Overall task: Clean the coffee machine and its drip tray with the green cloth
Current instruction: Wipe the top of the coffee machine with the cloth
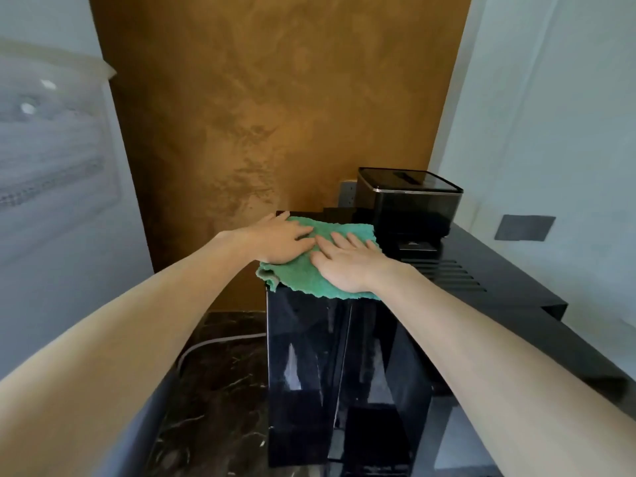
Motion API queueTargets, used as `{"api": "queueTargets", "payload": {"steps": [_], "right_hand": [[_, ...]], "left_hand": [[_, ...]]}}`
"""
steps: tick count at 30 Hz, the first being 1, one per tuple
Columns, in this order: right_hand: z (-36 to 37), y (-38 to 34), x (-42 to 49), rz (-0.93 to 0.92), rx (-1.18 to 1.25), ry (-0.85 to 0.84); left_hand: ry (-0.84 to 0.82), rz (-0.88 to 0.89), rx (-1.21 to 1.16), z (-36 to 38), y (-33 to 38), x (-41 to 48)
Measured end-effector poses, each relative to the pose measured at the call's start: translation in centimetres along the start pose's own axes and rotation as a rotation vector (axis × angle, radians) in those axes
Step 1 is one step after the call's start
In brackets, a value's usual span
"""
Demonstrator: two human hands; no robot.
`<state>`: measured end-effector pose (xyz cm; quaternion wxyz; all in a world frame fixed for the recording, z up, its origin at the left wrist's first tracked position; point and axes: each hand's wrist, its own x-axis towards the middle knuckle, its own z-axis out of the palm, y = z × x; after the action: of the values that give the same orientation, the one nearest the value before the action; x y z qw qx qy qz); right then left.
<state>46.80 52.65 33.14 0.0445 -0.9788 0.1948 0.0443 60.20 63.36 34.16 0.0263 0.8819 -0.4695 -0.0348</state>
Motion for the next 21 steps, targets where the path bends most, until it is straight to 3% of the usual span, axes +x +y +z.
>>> {"api": "queueTargets", "payload": {"steps": [2,4,7,12,15,21], "right_hand": [[0.0,0.1,0.5,-0.004,0.006,0.0],[0.1,0.3,0.7,-0.011,0.013,-0.003],[0.1,0.4,0.7,-0.022,0.013,-0.006],[-0.1,0.4,0.6,-0.031,0.015,-0.016],[0.0,0.4,0.4,-0.035,0.019,-0.014],[-0.2,0.4,0.4,-0.035,0.008,-0.017]], "left_hand": [[0.235,0.008,-0.259,-0.3,-0.8,-0.2],[0.412,-0.142,-0.444,-0.1,-2.4,-0.2],[0.253,-0.309,-0.531,0.2,-4.3,-0.8],[0.053,-0.381,-0.717,-0.4,-3.8,-2.0],[0.029,-0.361,-0.696,-0.8,-3.5,-1.8],[0.136,-0.381,-0.669,-1.4,-2.0,-1.5]]}}
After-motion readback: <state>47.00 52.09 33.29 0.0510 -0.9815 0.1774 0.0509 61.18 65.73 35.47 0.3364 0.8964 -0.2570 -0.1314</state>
